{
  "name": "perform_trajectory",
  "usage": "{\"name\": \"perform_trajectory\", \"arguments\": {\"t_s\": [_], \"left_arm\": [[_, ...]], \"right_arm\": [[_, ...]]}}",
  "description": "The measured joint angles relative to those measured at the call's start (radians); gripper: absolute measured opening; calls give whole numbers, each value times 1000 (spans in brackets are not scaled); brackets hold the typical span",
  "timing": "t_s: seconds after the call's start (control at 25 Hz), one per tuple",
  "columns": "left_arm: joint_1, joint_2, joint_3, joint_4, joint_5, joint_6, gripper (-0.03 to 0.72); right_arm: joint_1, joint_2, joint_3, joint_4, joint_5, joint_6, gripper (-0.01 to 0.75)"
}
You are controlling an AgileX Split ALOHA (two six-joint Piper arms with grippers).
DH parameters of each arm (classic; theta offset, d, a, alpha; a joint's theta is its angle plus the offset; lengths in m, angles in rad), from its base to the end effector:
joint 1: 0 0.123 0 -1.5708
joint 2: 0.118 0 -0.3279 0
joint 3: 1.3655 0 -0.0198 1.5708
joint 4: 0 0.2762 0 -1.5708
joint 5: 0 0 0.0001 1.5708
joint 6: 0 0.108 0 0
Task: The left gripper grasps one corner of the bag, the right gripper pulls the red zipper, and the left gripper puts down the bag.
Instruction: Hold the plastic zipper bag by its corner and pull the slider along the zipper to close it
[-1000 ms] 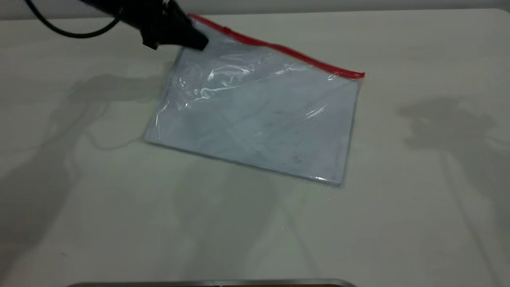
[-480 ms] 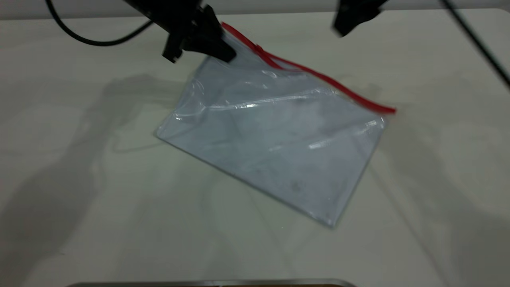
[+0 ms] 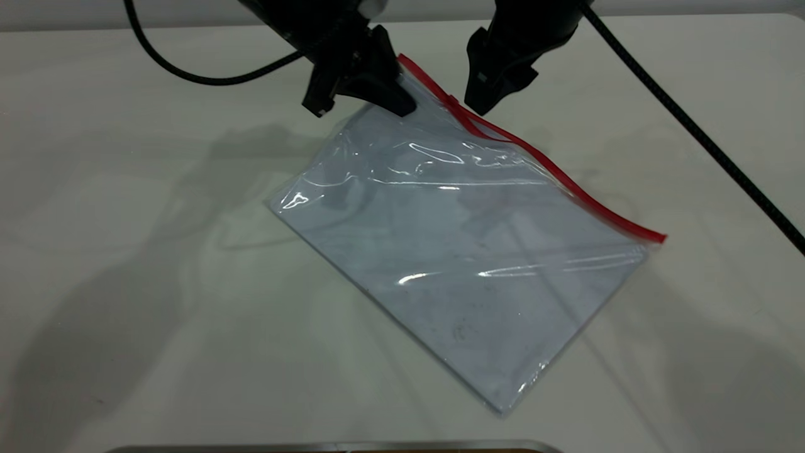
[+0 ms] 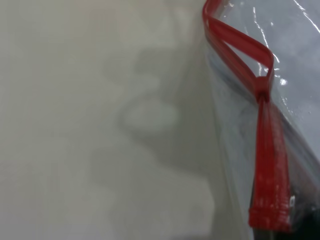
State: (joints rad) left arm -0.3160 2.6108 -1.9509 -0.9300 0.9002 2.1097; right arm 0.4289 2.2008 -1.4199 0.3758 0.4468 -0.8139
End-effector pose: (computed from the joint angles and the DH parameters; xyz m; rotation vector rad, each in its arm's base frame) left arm 0.5227 -0.2423 0.0427 1.9648 1.4706 -0.5100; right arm 0.4431 0.2215 0.1063 -1.2090 2.3855 0.1999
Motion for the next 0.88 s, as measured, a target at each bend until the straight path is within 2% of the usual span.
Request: {"name": "perform_trajectory", "arguments": {"t_s": [0.32,0.52,0.88], "left_arm": [[-28,0,0,-6,-4,0,53],[-28,0,0,-55,10,0,53],[-28,0,0,-67,51,7,53]], "right_arm": [[0,17,0,171,6,-136,573],[0,17,0,242,16,-197,514],[0,17,0,250,16,-204,425]]}}
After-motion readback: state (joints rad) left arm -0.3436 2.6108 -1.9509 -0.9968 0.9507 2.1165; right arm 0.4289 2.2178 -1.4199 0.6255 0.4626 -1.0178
